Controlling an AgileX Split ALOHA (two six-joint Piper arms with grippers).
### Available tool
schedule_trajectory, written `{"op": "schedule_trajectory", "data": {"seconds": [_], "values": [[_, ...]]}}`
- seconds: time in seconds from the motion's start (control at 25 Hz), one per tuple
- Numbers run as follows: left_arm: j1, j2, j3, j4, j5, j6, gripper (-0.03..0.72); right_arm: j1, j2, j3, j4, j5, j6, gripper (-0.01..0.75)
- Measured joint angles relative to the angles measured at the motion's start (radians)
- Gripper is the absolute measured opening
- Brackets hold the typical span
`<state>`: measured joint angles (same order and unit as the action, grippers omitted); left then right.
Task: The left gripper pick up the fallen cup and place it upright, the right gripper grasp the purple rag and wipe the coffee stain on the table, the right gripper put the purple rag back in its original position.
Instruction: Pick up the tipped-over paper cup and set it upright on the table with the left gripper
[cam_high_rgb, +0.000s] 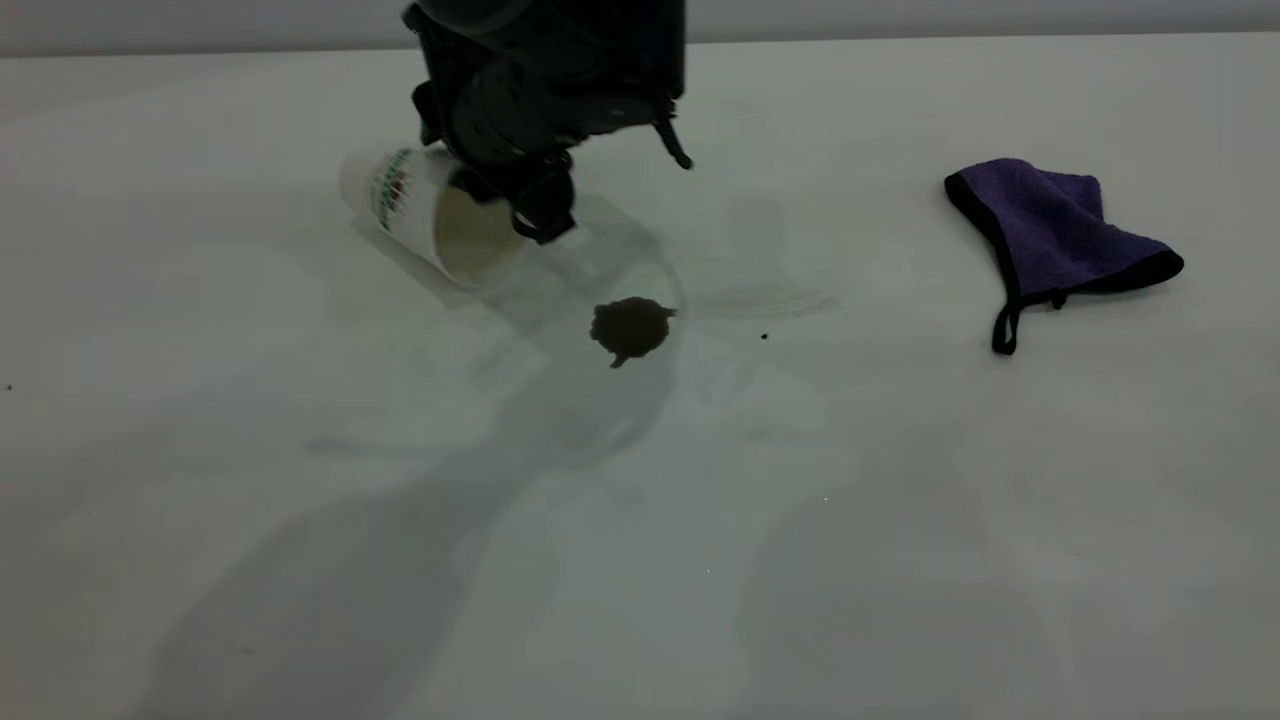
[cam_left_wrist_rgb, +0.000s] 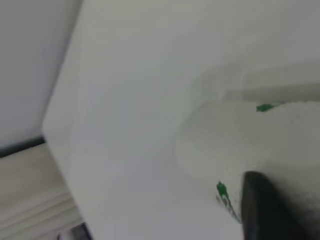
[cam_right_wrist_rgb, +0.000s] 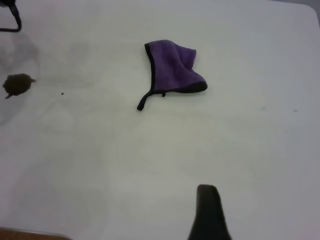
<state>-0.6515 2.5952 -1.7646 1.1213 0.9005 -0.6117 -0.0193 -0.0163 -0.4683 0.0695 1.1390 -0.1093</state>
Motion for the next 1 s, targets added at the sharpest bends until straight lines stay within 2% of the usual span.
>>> {"op": "schedule_trajectory", "data": {"seconds": [0.08,0.16,0.28,0.36,0.52,0.68,0.8,1.0], "values": [[0.001,-0.010,-0.028,-0.001,0.046,0.037,0.052,0.000,0.000,0.000,0.000,0.000,0.000,0.588],[0.001,-0.044,-0.072,-0.035,0.063,0.117,0.019,0.000,0.000,0.000,0.000,0.000,0.000,0.588],[0.022,-0.130,-0.160,-0.208,0.060,0.289,0.014,0.000,0.000,0.000,0.000,0.000,0.000,0.588],[0.060,-0.189,-0.225,-0.401,0.058,0.417,0.014,0.000,0.000,0.000,0.000,0.000,0.000,0.588],[0.189,-0.227,-0.334,-0.788,0.073,0.658,0.014,0.000,0.000,0.000,0.000,0.000,0.000,0.588],[0.313,-0.210,-0.348,-1.073,0.052,0.801,0.014,0.000,0.000,0.000,0.000,0.000,0.000,0.588],[0.374,-0.181,-0.348,-1.194,0.022,0.845,0.014,0.000,0.000,0.000,0.000,0.000,0.000,0.588],[0.425,-0.131,-0.348,-1.257,0.002,0.864,0.025,0.000,0.000,0.000,0.000,0.000,0.000,0.588]]}}
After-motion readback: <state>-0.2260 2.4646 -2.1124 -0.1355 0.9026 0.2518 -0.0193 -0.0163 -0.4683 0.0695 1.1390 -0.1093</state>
